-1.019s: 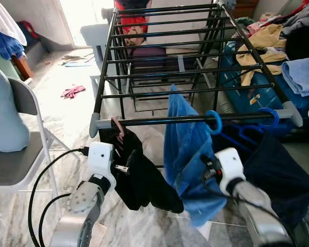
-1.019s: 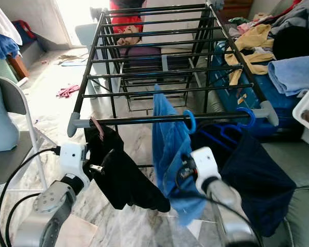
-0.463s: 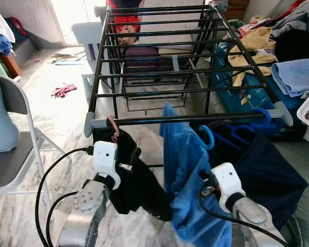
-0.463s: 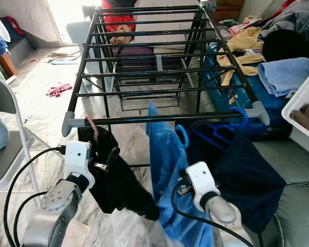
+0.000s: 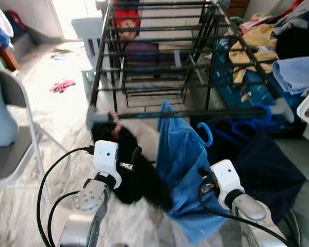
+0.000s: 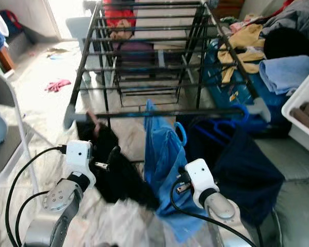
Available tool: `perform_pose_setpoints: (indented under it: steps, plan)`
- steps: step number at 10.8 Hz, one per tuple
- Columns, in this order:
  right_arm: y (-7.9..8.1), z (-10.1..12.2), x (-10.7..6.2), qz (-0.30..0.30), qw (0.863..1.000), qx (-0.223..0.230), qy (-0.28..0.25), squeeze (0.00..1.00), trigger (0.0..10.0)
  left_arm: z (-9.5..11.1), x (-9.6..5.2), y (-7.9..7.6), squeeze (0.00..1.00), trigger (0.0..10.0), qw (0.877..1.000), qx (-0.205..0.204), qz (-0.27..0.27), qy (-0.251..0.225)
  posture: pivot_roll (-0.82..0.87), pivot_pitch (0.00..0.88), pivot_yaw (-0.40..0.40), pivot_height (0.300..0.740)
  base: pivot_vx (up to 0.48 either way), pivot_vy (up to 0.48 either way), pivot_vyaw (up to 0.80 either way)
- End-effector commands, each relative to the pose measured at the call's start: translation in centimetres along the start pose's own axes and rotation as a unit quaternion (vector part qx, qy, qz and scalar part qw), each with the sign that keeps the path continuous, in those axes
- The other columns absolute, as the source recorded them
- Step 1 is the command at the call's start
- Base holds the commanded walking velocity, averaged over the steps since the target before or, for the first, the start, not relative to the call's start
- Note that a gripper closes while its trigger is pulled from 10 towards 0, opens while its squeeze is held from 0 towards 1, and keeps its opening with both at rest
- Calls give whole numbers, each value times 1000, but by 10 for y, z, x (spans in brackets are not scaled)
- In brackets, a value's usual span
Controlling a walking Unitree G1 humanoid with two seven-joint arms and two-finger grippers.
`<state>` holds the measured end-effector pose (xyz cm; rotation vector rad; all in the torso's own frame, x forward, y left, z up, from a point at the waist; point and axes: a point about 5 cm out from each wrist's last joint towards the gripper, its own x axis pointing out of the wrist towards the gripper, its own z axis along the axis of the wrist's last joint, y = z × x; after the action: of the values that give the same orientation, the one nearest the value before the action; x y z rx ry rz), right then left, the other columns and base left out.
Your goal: Hang hanger
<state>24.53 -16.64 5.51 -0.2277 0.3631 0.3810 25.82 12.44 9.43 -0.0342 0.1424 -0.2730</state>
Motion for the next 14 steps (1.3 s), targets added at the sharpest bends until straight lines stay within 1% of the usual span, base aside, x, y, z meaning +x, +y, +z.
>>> perform_pose_setpoints:
  steps: [1, 4, 5, 6, 7, 8, 9, 10, 11, 12, 13, 14]
  plan:
    - [0, 10, 0, 1, 1000, -7, -18, 0, 10000, 0, 0, 2, 0, 10000, 1000, 7, 4, -2, -111, 0, 2, 740, -289, 0, 0]
    - [0, 10, 0, 1, 1000, -3, -18, 0, 10000, 0, 0, 2, 0, 10000, 1000, 9, 4, -1, -110, 0, 3, 740, -289, 0, 0]
    - [-1, 9, 0, -5, 1000, 9, -15, 0, 10000, 0, 0, 2, 0, 10000, 1000, 9, 4, -1, -107, 0, 4, 740, -289, 0, 0]
    - [-2, 9, 1, -7, 1000, 11, -15, 0, 10000, 0, 1, 2, 0, 10000, 1000, 10, 5, -2, -107, 0, 5, 740, -281, 0, 0]
    - [-6, 13, 3, -19, 999, 26, -20, 0, 10000, 0, 1, 4, 0, 10000, 1000, 13, 7, -2, -103, 0, 11, 740, -277, 0, 0]
    - [-13, 16, 6, -44, 999, 28, -16, 0, 10000, 0, 1, 6, 0, 10000, 1000, 16, 10, -2, -98, 0, 20, 740, -274, 0, 0]
    - [-21, 20, 12, -65, 997, 29, -11, 0, 10000, 0, 3, 11, 0, 10000, 1000, 23, 14, -3, -89, 0, 34, 740, -274, 0, 0]
    - [-29, 26, 18, -87, 995, 50, -4, 0, 10000, 2, 3, 18, 0, 10000, 999, 31, 19, -3, -82, 0, 49, 740, -277, 0, 0]
    - [-31, 33, 22, -97, 994, 49, -13, 0, 10000, 0, 1, 22, 0, 10000, 999, 39, 19, 3, -76, 0, 60, 740, -274, 0, 0]
    - [-27, 37, 25, -85, 996, 15, -21, 0, 10000, -3, 2, 25, 0, 10000, 999, 47, 22, 6, -73, 0, 60, 740, -266, 0, 0]
    - [-23, 39, 26, -88, 995, 26, -28, 0, 10000, -3, 3, 26, 0, 10000, 999, 48, 24, 4, -65, 0, 52, 740, -266, 0, 0]
    - [-14, 39, 26, -87, 994, 47, -35, 0, 10000, -3, 3, 29, 0, 10000, 998, 44, 39, 1, -58, 0, 35, 740, -259, 0, 0]
